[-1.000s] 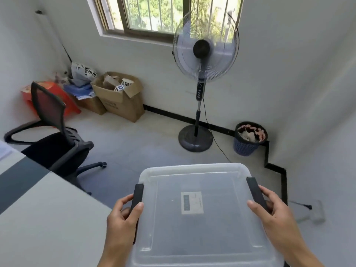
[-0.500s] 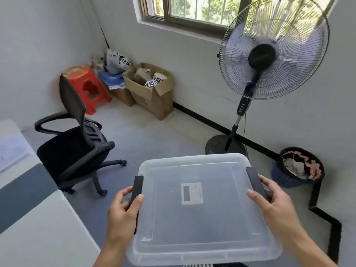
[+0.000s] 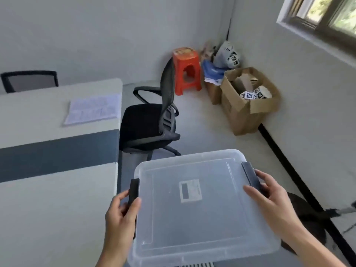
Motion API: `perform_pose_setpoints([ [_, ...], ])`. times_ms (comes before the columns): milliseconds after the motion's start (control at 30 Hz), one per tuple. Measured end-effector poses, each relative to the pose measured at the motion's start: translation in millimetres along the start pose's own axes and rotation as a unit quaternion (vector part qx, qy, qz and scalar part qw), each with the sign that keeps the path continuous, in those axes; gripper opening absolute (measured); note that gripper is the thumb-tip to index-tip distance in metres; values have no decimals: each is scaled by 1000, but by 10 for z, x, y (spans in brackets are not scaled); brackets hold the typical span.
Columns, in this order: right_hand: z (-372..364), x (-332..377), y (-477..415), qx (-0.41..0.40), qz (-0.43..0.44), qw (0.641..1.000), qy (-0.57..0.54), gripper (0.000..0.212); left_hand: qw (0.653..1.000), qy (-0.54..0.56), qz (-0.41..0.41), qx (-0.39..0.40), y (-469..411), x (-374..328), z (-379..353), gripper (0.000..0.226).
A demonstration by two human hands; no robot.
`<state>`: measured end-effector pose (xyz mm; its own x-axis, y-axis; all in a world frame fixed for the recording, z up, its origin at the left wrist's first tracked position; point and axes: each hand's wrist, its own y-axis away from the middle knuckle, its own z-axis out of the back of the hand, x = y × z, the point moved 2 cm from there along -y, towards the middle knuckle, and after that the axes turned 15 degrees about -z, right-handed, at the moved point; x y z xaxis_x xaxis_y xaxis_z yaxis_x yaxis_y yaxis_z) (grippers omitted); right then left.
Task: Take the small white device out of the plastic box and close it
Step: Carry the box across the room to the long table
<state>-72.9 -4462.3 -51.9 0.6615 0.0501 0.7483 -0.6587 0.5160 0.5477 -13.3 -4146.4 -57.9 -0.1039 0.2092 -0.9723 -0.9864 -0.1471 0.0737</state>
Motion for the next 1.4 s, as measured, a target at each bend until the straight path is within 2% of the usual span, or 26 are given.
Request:
perform_pose_setpoints([
  [433,-1548,1710,-982,122,96,984,83,42,987,16,21,-159,-1343,-16,742,18],
  [667,-2644,2392,-1364,221,163,941,196,41,953,18,75,-292,-1543,158,1168,17],
  [967,-4200,3229,-1764,363,246,842,315,45,861,10,142,-488,-1892,291,1431,23],
  [1067,-4721,3405,-1770,407,269,796,359,44,827,-11,174,-535,-1921,360,1432,29],
  [1300,-5644,3243,-1314,485,353,664,447,53,732,-40,242,-636,-1492,525,1505,33],
  [1400,-5886,3027,-1081,488,384,620,479,54,714,-62,261,-646,-1282,659,1645,36],
])
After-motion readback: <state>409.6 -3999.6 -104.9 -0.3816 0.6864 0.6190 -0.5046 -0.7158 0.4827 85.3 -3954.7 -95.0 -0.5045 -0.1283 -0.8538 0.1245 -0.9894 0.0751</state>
